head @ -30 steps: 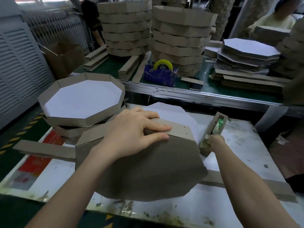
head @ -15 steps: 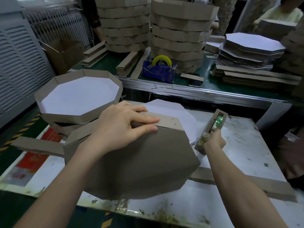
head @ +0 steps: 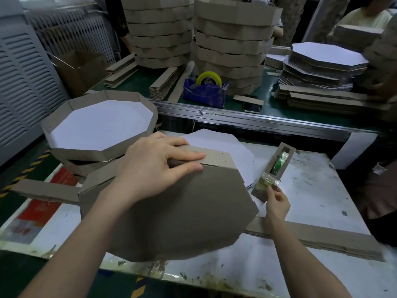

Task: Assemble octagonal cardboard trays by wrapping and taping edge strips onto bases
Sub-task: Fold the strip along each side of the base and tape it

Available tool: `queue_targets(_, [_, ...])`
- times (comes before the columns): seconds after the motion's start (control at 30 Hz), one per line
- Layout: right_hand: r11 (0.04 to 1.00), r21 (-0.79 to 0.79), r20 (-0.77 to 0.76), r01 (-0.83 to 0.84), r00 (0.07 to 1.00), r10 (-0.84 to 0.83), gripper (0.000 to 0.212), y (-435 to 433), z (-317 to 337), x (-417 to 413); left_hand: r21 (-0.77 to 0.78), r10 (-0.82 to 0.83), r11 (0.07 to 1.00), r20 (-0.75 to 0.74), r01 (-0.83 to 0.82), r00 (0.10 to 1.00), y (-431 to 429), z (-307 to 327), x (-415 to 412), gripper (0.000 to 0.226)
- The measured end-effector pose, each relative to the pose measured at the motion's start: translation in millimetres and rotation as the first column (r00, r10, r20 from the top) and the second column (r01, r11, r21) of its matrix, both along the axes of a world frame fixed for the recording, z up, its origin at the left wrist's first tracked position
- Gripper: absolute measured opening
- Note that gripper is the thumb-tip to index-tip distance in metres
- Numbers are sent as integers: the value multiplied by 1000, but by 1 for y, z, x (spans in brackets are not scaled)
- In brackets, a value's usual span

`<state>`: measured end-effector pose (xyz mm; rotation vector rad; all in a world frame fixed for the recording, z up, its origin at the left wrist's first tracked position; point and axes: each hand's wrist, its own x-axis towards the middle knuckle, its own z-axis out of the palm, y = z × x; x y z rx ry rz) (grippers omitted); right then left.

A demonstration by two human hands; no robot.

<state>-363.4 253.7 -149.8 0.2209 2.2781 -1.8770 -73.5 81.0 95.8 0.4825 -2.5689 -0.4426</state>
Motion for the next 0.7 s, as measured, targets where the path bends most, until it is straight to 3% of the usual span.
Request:
queue_targets(0.23, [989, 132, -21, -70, 997, 73, 18, 33, 0, -3, -20, -4, 1000, -21, 4, 1000, -1, -2, 4, 36])
queue_targets(0.43, [999, 20, -205, 37, 978, -32, 36, 11, 35, 14, -9, -3, 1000, -26, 3, 1000, -5, -3, 10, 36])
queue_targets(0.5, [999, -17, -269, -37, 963, 32, 30, -7, 60, 21, -2, -7, 1000, -39, 7, 999, -6, -4, 15, 35])
queue_targets(0.7, [928, 96, -330, -361, 868, 372, 19, -56, 148, 58, 32, -58, 998, -72, 60, 996, -10, -4, 36, 34])
